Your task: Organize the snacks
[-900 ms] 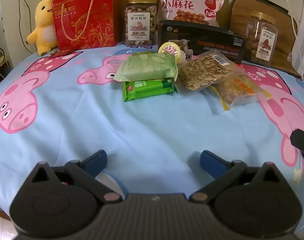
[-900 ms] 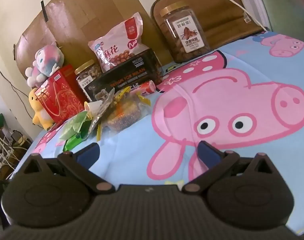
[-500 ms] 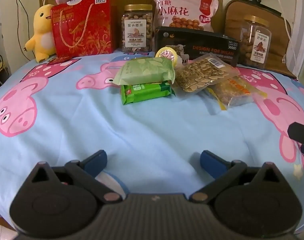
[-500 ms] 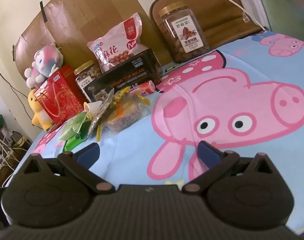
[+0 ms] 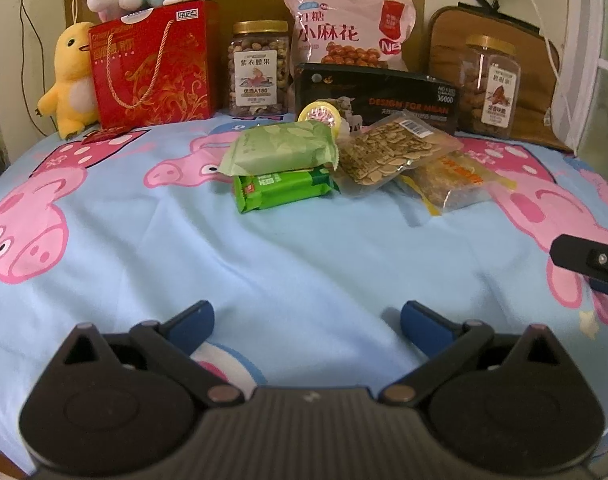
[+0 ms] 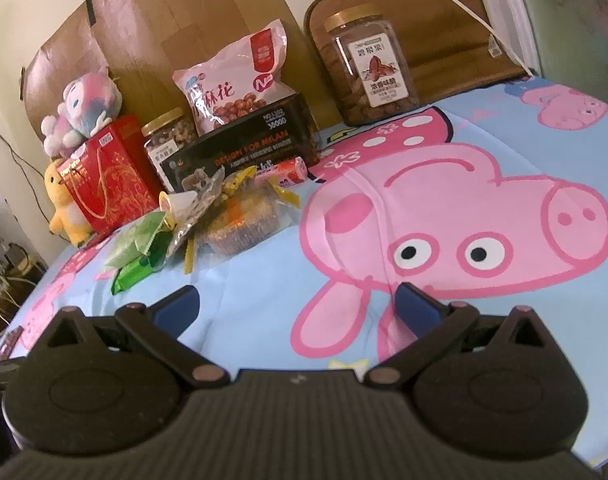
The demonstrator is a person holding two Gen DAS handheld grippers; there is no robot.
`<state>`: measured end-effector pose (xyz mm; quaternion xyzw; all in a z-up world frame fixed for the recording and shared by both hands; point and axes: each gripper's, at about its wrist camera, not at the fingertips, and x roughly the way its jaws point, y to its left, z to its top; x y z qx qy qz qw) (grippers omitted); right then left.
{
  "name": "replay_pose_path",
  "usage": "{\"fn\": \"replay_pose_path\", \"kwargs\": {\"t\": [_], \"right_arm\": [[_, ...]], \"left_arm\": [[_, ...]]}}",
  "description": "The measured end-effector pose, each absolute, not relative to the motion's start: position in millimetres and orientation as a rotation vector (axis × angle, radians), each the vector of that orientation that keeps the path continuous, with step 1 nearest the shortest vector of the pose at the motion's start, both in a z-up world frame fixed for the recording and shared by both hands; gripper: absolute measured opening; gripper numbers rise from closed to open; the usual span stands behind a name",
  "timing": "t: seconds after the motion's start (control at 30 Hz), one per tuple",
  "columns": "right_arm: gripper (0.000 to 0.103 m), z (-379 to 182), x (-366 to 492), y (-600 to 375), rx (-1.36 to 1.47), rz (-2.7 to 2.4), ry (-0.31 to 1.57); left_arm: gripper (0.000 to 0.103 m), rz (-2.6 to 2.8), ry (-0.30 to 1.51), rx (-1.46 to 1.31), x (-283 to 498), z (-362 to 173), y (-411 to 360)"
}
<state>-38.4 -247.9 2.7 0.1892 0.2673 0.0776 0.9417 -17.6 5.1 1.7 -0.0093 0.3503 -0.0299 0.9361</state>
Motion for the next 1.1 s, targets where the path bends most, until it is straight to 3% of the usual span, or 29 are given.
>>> {"fn": "replay_pose_path", "kwargs": {"t": [0.1, 0.2, 0.27, 0.37, 0.53, 0.6, 0.63, 0.77, 0.93, 1.03, 1.1], "right_arm": [[0.103, 5.7, -35.6, -249.1, 0.396, 0.197, 0.544], [0.095, 13.3, -29.0, -251.7, 0.385, 0.228, 0.524], [0.078, 20.5, -17.3, -255.5, 0.389, 0.253, 0.517], [0.064, 27.7, 8.6, -266.0, 0.448, 0.296, 0.536], [0.044, 19.5, 66.8, -275.3, 0.509, 0.314, 0.616], [0.032, 8.4, 83.1, -276.5, 0.548, 0.346, 0.680], [0.018, 3.3, 84.3, -278.4, 0.578, 0.375, 0.698], [0.017, 6.8, 63.5, -287.5, 0.607, 0.460, 0.702], [0.017, 17.2, 19.6, -300.7, 0.510, 0.438, 0.670], [0.021, 16.4, 4.6, -313.7, 0.484, 0.390, 0.652], [0.032, 15.0, 8.9, -319.2, 0.479, 0.394, 0.641]], "left_arm": [[0.102, -0.065, 0.697, -0.041, -19.7, 8.8, 13.4], [0.091, -0.090, 0.662, -0.065, -17.3, 23.4, 22.9], [0.075, -0.134, 0.655, -0.090, -11.3, 32.8, 27.0], [0.065, -0.232, 0.665, -0.172, 2.9, 43.4, 30.0], [0.053, -0.365, 0.749, -0.318, 43.4, 42.2, 24.0], [0.050, -0.376, 0.776, -0.330, 59.9, 36.2, 15.5], [0.046, -0.378, 0.791, -0.334, 65.7, 31.7, 11.2], [0.031, -0.466, 0.860, -0.407, 83.3, 14.3, -0.7], [0.030, -0.561, 0.856, -0.375, 80.1, 13.0, -16.7], [0.039, -0.569, 0.854, -0.353, 77.3, 14.2, -20.8], [0.040, -0.570, 0.861, -0.358, 78.8, 15.5, -21.2]]}}
